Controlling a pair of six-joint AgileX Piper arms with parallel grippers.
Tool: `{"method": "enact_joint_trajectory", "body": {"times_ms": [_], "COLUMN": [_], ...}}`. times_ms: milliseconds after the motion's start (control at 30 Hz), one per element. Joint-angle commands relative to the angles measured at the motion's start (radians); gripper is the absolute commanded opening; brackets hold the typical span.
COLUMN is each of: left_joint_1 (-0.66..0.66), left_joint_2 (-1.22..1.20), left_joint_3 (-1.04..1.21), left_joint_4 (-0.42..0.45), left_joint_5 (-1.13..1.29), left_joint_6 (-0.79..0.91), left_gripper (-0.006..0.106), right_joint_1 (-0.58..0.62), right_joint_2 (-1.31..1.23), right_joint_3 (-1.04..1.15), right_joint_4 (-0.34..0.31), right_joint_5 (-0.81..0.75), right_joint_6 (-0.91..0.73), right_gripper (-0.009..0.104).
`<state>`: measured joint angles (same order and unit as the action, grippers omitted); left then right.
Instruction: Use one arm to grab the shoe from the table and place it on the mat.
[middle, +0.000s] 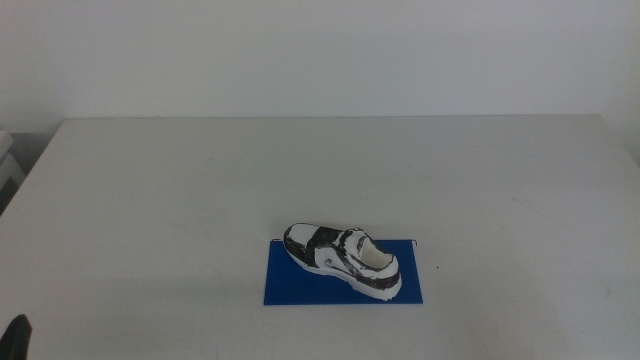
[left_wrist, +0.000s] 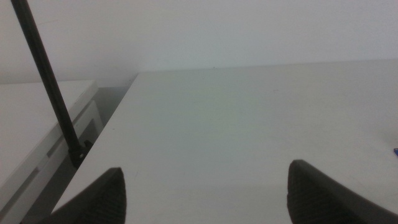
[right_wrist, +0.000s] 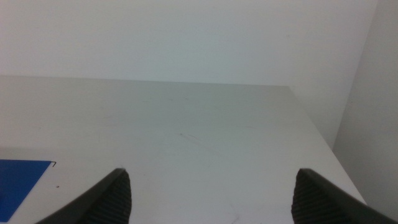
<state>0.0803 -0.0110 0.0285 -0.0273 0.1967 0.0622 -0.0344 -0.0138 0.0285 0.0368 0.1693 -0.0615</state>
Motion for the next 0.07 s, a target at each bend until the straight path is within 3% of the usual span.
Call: {"method": "enact_joint_trajectory", "body": {"times_ms": [0, 33], "left_joint_1": [0.002, 0.002], "left_joint_2": [-0.028, -0.028], "left_joint_3": [0.003, 0.003], "left_joint_4": [-0.012, -0.012], "left_joint_5": [-0.074, -0.074], "left_joint_6": [-0.013, -0.013], "left_gripper": [0.085, 0.085], "right_joint_1": [-0.005, -0.005], "right_joint_2": [-0.02, -0.02], "right_joint_3": [-0.01, -0.01], "right_joint_4": [-0.008, -0.008], "right_joint_5": [-0.079, -0.079], "right_joint_6": [-0.013, -0.013], "right_gripper": [0.066, 0.066]}}
